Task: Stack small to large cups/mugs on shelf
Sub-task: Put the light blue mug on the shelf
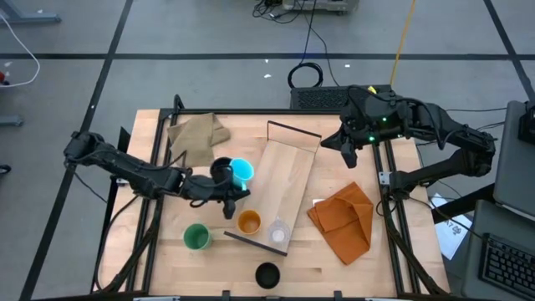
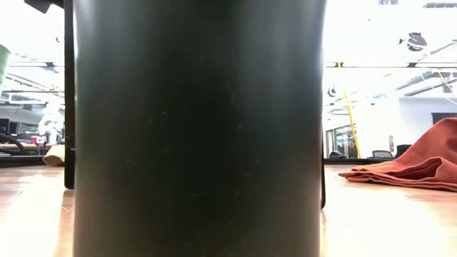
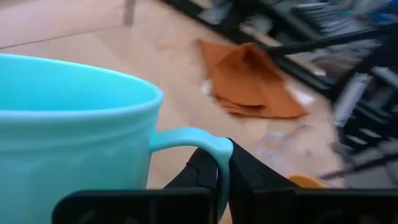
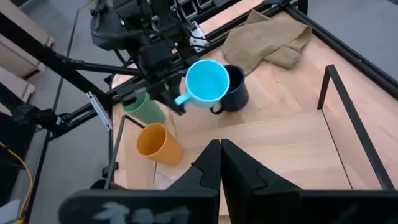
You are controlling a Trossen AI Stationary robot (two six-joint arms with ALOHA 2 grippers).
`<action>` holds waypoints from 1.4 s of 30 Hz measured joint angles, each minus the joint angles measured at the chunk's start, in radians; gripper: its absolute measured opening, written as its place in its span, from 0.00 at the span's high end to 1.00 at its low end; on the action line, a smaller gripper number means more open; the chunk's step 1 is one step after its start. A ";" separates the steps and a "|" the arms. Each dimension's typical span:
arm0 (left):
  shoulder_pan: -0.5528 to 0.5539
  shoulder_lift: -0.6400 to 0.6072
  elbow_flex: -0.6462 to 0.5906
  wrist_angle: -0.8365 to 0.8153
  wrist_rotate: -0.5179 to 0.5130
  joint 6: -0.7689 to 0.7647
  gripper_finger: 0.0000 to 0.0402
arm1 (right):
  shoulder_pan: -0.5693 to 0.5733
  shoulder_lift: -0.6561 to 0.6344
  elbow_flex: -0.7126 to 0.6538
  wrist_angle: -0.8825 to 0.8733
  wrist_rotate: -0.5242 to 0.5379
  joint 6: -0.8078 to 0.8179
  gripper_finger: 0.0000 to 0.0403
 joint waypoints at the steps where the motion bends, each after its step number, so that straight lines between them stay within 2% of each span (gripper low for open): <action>1: 0.010 -0.001 -0.006 0.018 0.022 0.006 0.98 | 0.000 0.002 0.000 -0.001 0.001 0.000 1.00; 8: 0.038 0.001 -0.021 0.117 0.089 0.022 0.98 | 0.000 0.020 -0.001 0.001 0.004 0.006 1.00; 11: 0.053 0.001 -0.021 0.211 0.143 0.049 0.98 | 0.000 0.026 -0.001 -0.007 0.004 -0.004 1.00; 20: 0.145 0.001 -0.027 0.287 0.431 0.082 0.98 | 0.000 0.032 -0.001 -0.030 0.004 -0.019 1.00; 23: 0.175 0.002 -0.057 0.381 0.491 0.095 0.98 | 0.000 0.032 -0.001 -0.031 0.004 -0.002 1.00; 26: 0.214 0.001 -0.096 0.510 0.603 0.094 0.98 | 0.000 0.032 -0.001 -0.031 0.004 0.015 1.00; 30: 0.268 0.002 -0.159 0.589 0.707 0.081 0.98 | 0.000 0.032 -0.001 -0.032 0.004 0.041 1.00; 35: 0.323 0.004 -0.228 0.654 0.804 0.089 0.98 | 0.000 0.039 -0.001 -0.036 0.004 0.083 1.00; 38: 0.349 0.010 -0.247 0.775 0.865 0.097 0.98 | 0.000 0.051 0.000 -0.037 0.004 0.102 1.00; 42: 0.378 0.019 -0.259 0.787 0.950 0.116 0.98 | 0.000 0.076 0.000 -0.038 0.004 0.121 1.00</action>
